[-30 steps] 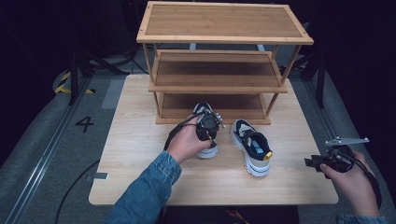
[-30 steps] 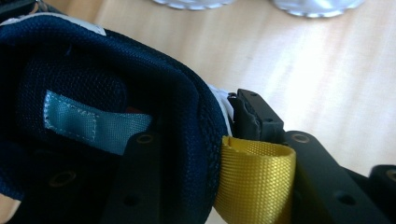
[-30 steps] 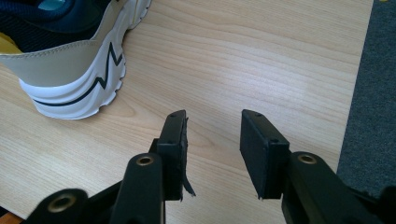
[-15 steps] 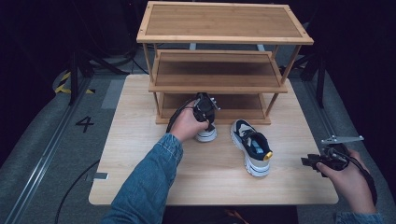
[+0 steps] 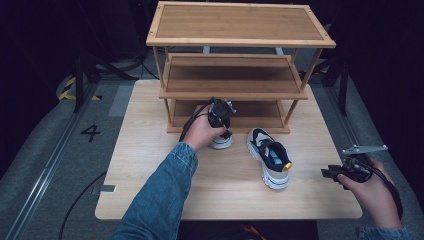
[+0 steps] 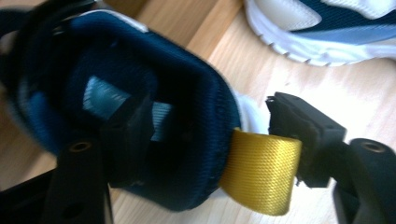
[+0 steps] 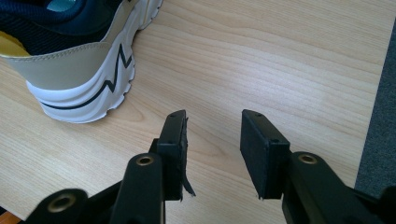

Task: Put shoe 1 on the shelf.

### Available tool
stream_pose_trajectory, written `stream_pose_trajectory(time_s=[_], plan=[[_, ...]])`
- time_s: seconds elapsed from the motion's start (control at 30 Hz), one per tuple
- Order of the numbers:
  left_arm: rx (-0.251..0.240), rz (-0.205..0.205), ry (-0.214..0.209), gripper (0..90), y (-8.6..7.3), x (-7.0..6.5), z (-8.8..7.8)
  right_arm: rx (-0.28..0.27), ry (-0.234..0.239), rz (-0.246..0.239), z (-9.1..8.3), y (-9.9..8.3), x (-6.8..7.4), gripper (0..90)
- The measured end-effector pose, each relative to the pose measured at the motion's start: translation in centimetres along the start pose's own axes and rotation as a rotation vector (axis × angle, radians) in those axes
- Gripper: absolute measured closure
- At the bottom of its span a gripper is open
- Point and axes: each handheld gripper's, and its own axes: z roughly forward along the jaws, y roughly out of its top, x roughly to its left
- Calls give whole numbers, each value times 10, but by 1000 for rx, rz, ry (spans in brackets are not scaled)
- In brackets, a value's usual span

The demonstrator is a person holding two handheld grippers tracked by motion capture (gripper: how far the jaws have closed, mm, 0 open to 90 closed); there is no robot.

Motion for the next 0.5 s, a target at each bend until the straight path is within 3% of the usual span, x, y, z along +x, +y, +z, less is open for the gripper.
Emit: stream_pose_trajectory(time_s=[0.1, 0.17, 0.23, 0.37, 0.5], plan=[[-38, -19, 28, 300, -3, -3, -8, 1, 1, -2, 1, 2, 1, 622], [-112, -41, 56, 274, -8, -8, -21, -2, 5, -13, 4, 7, 2, 621], [-128, -45, 64, 256, -10, -10, -26, 0, 10, -19, 7, 10, 4, 620], [-201, -119, 87, 234, -23, -20, -44, 2, 19, -31, 11, 15, 6, 620], [-188, -164, 140, 249, -33, -34, -50, -1, 24, -42, 12, 19, 8, 624]])
